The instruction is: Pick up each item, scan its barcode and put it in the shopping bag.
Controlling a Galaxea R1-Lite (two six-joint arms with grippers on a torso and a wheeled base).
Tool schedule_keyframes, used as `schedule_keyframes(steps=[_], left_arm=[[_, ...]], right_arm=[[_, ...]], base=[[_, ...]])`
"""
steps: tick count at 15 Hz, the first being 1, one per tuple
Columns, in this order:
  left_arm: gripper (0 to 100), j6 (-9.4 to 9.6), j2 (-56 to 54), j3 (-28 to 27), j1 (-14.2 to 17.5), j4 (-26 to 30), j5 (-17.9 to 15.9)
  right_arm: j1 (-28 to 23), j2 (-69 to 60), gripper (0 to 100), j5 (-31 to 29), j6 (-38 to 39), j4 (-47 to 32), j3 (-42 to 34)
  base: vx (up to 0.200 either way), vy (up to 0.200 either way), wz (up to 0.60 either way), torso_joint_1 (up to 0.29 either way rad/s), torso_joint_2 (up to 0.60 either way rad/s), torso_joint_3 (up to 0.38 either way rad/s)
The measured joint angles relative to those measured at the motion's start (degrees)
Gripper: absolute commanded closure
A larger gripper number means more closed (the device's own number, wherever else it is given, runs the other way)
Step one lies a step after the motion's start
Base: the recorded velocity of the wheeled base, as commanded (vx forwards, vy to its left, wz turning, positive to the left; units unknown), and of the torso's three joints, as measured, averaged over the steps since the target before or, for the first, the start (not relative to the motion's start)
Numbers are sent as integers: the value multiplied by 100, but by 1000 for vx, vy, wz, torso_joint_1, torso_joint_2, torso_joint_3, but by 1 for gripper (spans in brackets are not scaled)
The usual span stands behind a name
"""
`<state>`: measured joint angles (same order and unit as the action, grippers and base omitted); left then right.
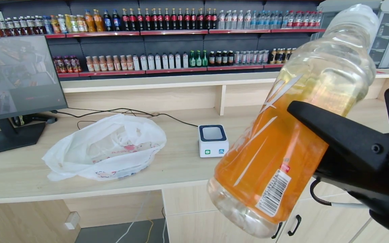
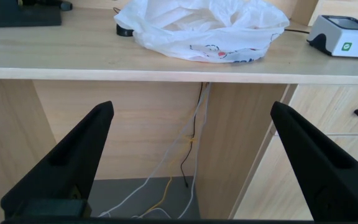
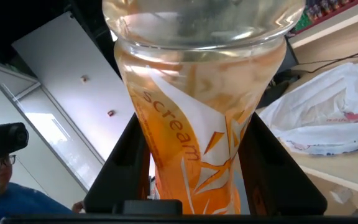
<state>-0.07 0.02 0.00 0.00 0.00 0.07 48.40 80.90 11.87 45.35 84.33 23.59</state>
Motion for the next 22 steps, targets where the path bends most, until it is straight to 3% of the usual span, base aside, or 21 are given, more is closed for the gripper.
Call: schedule_keyframes(steps=[4, 7, 12, 14, 16, 18, 22], left_arm=[[0, 0, 0, 0, 0, 0, 0], [0, 0, 0, 0, 0, 0, 0], [0, 0, 0, 0, 0, 0, 0], [0, 0, 0, 0, 0, 0, 0], [0, 0, 0, 0, -7, 0, 0], [0, 0, 0, 0, -11, 2, 0], [0, 0, 0, 0, 0, 0, 0]], right_arm=[[-5, 0, 100, -110, -1081, -48, -154], [-90, 44, 100, -756, -2422, -167, -577], [-968, 77, 100, -1068, -4303, -179, -636], [-1541, 77, 100, -1185, -4791, -182, -354], [-2037, 83, 100, -1677, -5170, -176, -83], [-2177, 107, 100, -2013, -5416, -173, -77], [-2219, 471, 100, -2024, -5465, 0, 162]], base=[[0, 0, 0, 0, 0, 0], [0, 0, 0, 0, 0, 0], [0, 0, 0, 0, 0, 0], [0, 0, 0, 0, 0, 0], [0, 0, 0, 0, 0, 0], [0, 0, 0, 0, 0, 0], [0, 0, 0, 0, 0, 0]])
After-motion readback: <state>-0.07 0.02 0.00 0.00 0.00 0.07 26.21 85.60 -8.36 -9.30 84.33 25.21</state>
